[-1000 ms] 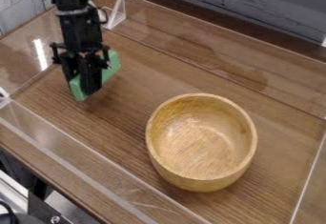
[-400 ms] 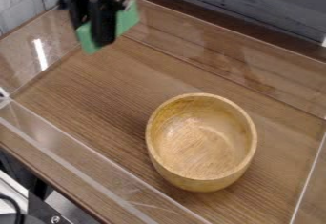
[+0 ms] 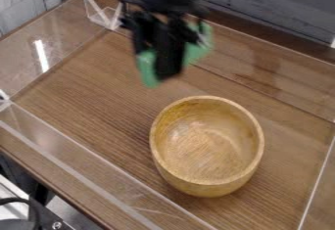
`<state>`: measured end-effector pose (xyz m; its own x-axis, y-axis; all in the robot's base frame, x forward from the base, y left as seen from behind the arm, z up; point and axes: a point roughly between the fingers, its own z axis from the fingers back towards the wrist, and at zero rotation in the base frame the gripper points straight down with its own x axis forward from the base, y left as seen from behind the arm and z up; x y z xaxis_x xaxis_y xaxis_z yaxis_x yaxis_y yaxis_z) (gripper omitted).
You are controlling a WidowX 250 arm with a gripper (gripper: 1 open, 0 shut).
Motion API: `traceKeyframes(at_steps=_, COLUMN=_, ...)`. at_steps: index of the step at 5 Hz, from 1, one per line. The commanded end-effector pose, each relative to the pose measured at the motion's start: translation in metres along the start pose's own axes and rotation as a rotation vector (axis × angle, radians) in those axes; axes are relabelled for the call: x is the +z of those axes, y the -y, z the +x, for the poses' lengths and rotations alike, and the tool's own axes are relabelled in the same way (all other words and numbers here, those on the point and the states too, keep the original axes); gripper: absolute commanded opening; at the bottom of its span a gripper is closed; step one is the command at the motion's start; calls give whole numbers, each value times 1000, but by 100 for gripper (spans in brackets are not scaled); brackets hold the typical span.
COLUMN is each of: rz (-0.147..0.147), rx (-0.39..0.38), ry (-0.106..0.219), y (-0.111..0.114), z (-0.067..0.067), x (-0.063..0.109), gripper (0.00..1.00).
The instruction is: Put the green block in the brown bowl
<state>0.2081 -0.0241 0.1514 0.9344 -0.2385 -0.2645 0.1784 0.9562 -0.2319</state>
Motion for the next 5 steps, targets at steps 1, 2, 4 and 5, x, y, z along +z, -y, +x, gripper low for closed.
traceKeyframes(at_steps=1, rz=34, rx=-44, ry=41, y=46, z=-3, x=-14, gripper=0)
traceKeyframes(at_steps=2, rz=36, rx=-62, ry=51, y=70, z=2, x=-35, gripper=0)
traceKeyframes(at_steps=4, rz=26, rx=8, ry=88, y=71, z=-2, x=-21, gripper=0)
traceKeyframes(at_steps=5, rz=15, rx=63, ry=110, y=68, z=-6, x=-3, gripper=0)
